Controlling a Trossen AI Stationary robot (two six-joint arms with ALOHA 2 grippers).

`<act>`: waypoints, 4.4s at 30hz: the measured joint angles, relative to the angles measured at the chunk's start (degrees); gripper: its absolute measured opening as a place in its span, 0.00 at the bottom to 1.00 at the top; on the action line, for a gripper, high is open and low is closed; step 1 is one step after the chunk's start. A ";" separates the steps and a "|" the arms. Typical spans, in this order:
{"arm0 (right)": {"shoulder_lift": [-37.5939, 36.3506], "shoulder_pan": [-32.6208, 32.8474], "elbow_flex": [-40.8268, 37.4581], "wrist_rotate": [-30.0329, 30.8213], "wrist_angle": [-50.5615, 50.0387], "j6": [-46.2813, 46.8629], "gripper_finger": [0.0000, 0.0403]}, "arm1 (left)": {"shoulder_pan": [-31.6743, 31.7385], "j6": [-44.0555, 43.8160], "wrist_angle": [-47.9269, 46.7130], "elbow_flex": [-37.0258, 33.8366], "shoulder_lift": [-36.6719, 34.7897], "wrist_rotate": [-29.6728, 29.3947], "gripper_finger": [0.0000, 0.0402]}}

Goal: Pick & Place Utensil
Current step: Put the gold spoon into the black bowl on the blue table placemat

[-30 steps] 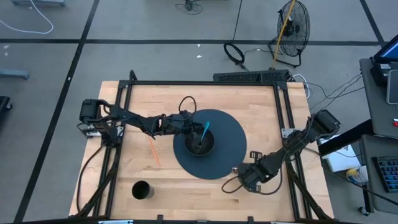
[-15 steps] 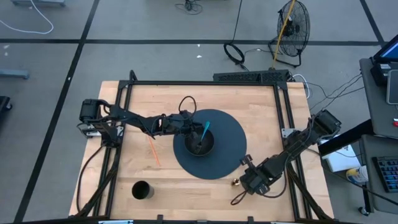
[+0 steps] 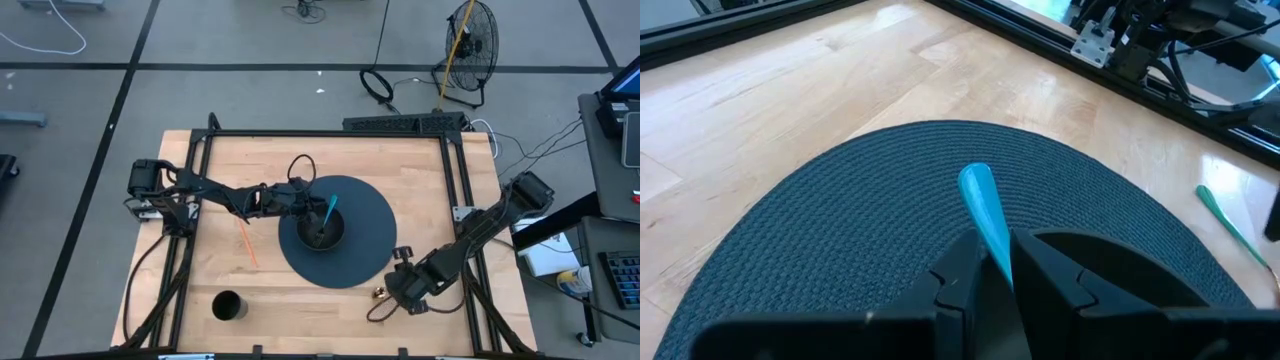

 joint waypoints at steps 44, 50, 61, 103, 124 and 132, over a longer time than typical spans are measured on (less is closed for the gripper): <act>-3.40 -9.38 -11.82 -5.88 -6.19 32.61 0.00 | 0.00 0.01 0.13 0.00 0.00 0.02 0.16; -3.36 -13.35 -11.87 -3.73 -5.68 25.86 0.00 | 0.00 0.42 0.17 0.00 0.00 0.02 0.16; -3.41 -21.23 -11.91 -1.08 -0.19 13.97 0.00 | 0.01 0.46 0.17 -0.02 0.00 0.02 0.16; -7.38 -11.49 -11.96 -7.25 18.23 54.66 0.37 | 0.24 4.28 -0.02 0.00 0.00 1.53 0.16; 3.11 -9.99 9.49 -13.51 -14.76 69.95 0.36 | 0.24 3.80 0.13 0.00 -0.13 3.41 0.16; 7.24 -10.09 9.55 -9.82 -8.74 66.88 0.33 | -0.06 3.99 -0.52 0.00 -0.17 3.52 0.16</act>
